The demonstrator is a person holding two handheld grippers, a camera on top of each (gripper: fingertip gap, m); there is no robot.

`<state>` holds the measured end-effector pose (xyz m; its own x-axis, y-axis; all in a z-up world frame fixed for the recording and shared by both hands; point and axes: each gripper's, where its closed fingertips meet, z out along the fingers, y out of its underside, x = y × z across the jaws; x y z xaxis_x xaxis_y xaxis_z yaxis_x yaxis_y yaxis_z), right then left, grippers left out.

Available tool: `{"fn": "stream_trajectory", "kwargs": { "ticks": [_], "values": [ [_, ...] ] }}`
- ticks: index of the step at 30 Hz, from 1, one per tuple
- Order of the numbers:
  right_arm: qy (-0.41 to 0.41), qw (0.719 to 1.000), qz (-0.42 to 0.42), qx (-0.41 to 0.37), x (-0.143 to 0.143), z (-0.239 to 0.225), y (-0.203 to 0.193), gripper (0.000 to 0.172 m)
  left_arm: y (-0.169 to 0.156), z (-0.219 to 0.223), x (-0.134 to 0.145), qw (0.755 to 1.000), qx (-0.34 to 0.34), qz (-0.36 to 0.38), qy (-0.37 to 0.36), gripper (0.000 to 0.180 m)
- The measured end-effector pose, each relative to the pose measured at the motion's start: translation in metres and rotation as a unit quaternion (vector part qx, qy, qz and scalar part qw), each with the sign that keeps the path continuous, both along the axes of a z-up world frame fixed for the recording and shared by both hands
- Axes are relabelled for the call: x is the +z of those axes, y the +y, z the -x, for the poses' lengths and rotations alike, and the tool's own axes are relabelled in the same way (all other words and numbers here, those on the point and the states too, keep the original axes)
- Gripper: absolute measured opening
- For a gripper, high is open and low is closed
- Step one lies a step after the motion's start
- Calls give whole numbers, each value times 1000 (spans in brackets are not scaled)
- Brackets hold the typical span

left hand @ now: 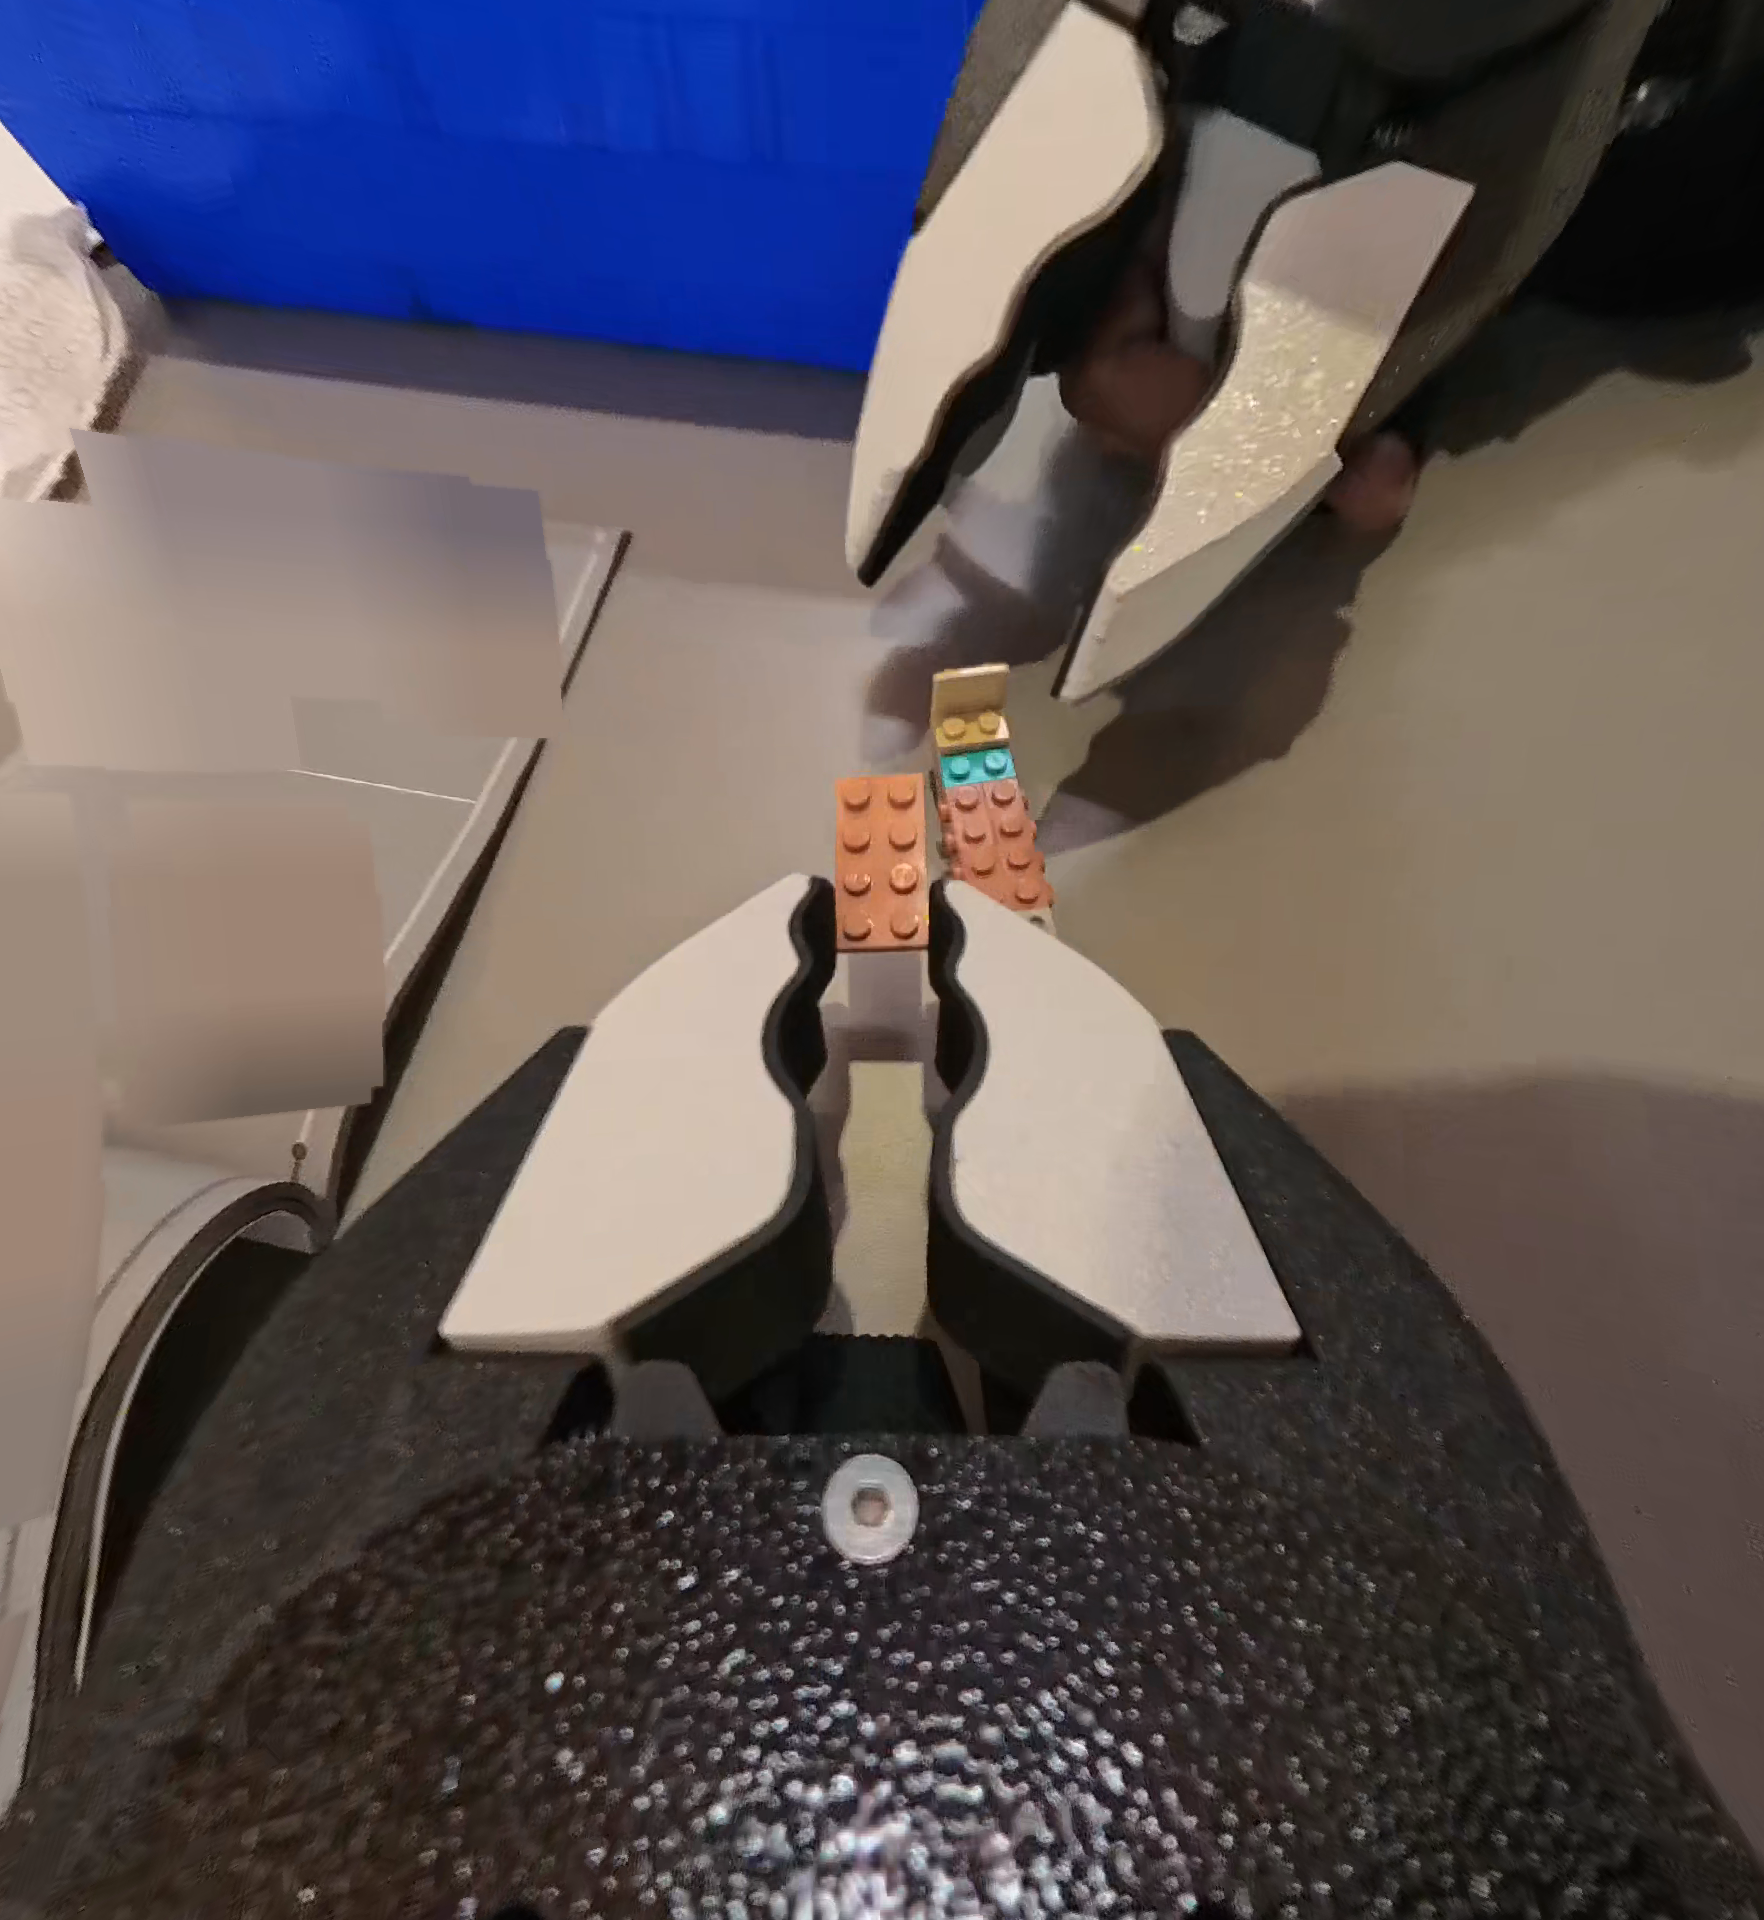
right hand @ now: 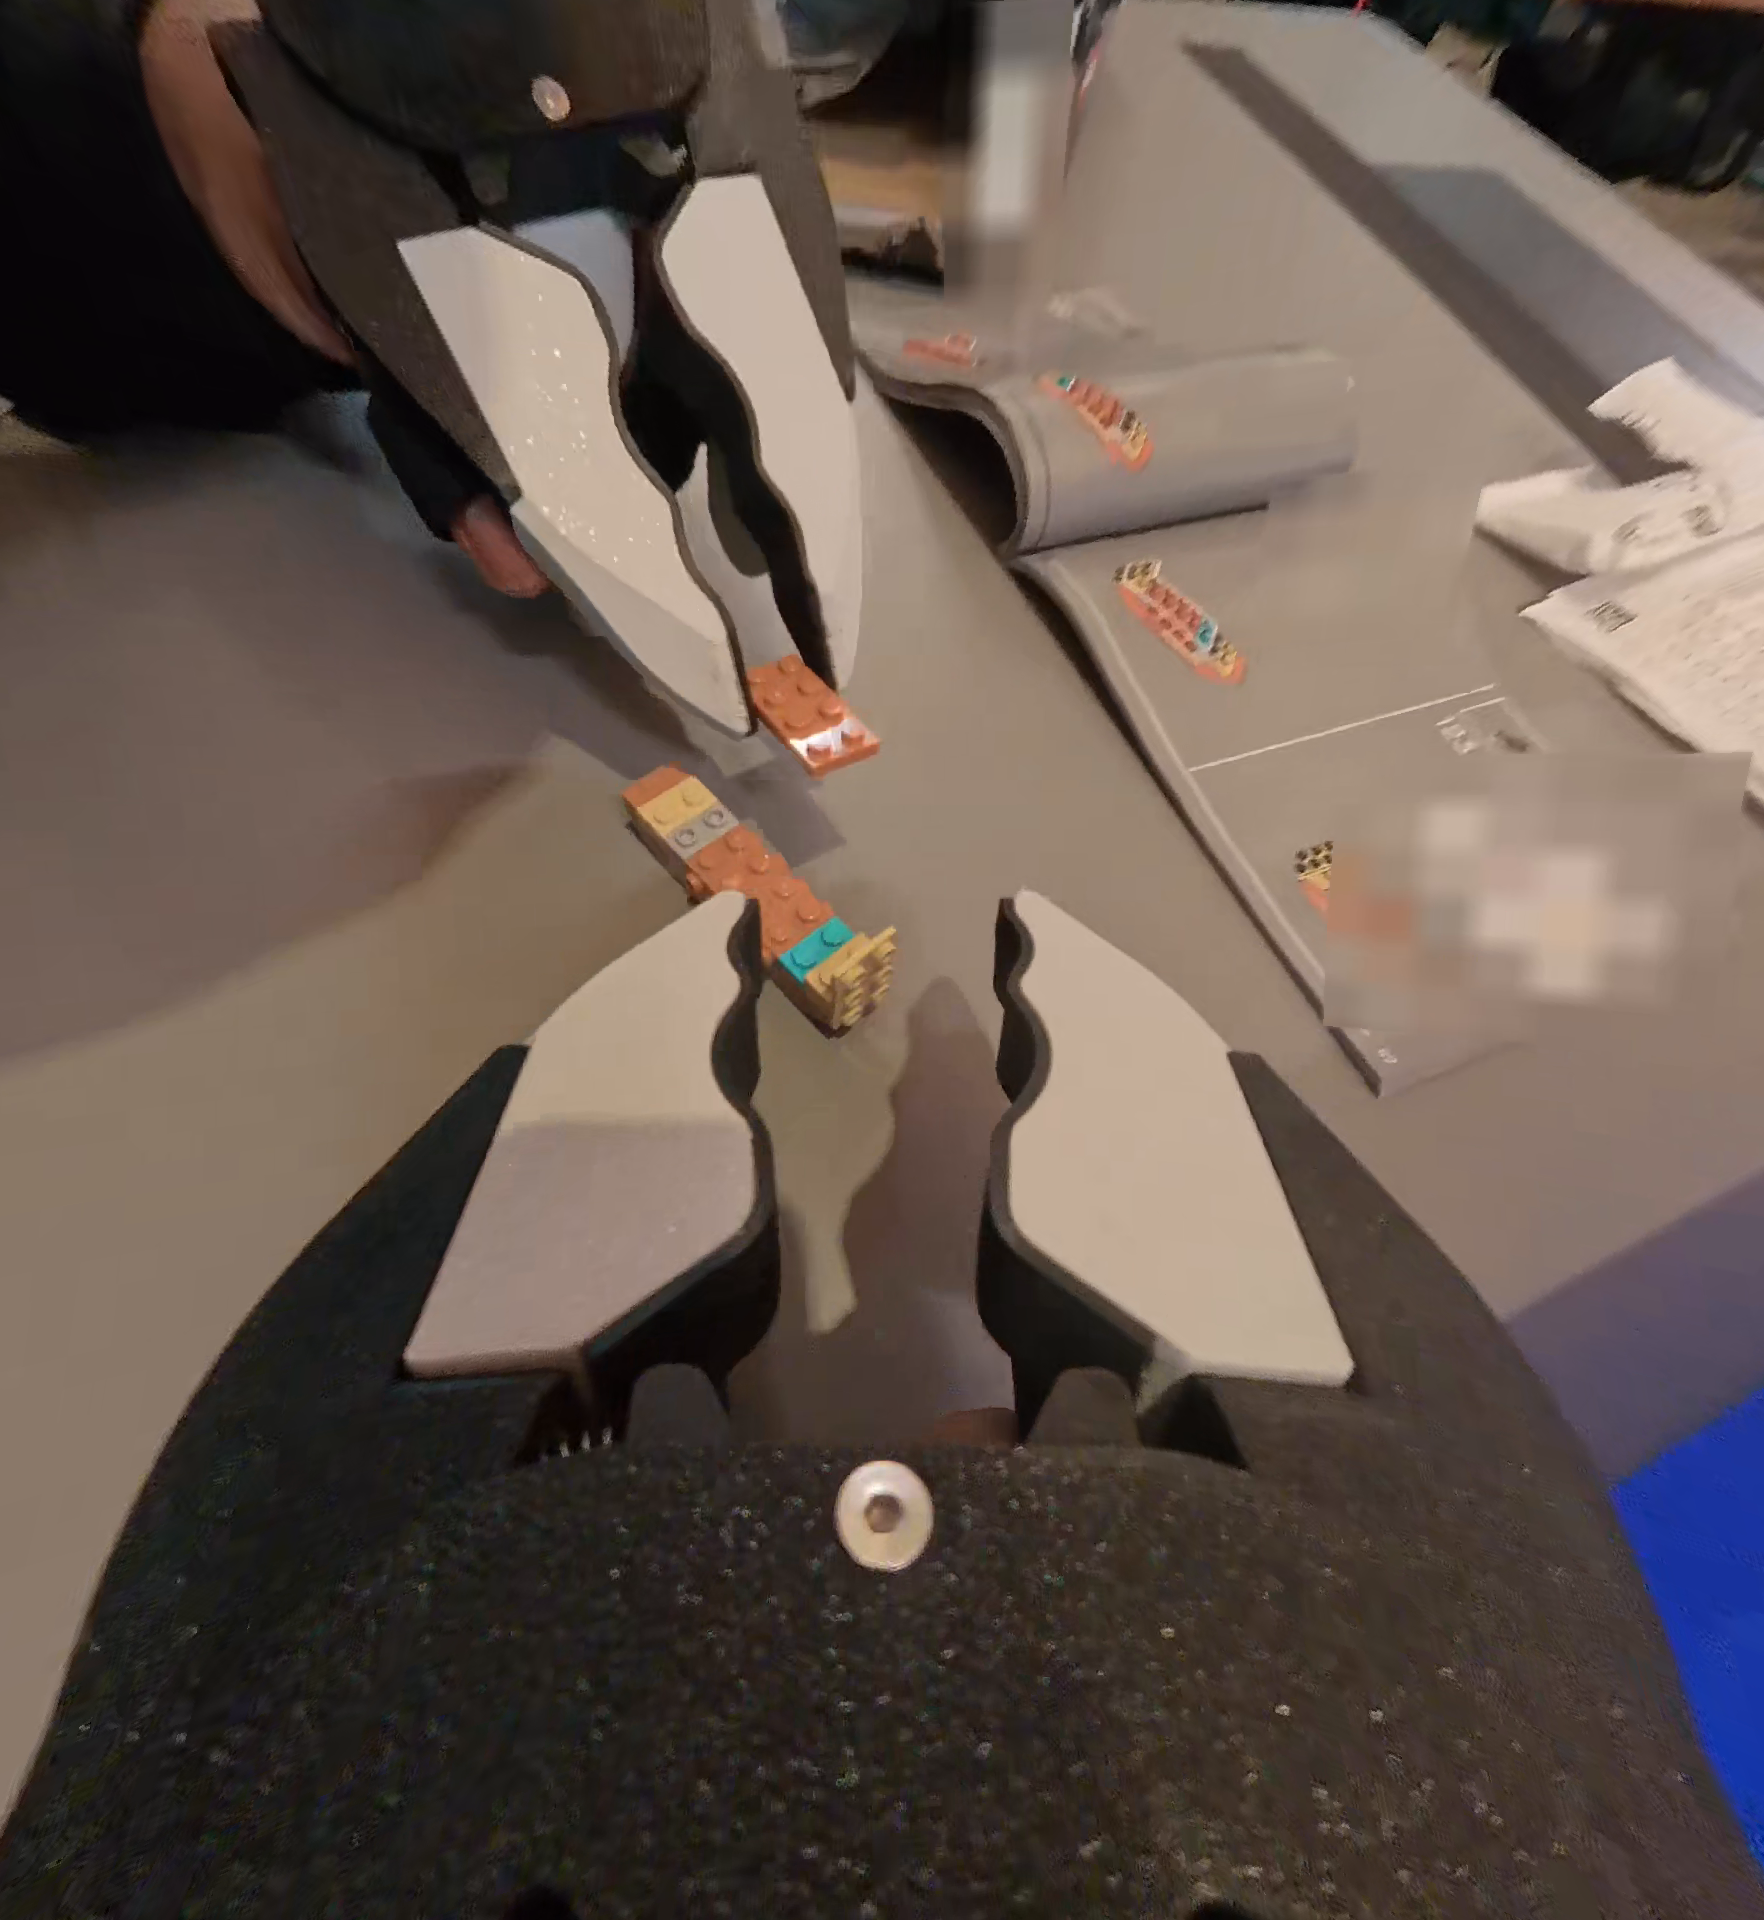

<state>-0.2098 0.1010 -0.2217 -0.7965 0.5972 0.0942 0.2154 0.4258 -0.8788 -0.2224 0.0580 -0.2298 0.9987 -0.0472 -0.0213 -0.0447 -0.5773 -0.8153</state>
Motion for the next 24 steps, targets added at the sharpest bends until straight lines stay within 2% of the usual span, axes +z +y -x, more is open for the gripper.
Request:
{"fn": "stream_trajectory", "kwargs": {
  "ticks": [6,15,24],
  "values": [
    [-69,996,-24,54,-15,-7,-3,45,5,-15,-4,999,-19,41,4,16],
    [-72,989,-87,93,-30,-11,-5,34,15,-24,-6,997,-24,69,36,17],
    [-59,990,-75,104,-27,-16,-6,30,16,-21,-12,998,-18,60,17,17]
  ]
}}
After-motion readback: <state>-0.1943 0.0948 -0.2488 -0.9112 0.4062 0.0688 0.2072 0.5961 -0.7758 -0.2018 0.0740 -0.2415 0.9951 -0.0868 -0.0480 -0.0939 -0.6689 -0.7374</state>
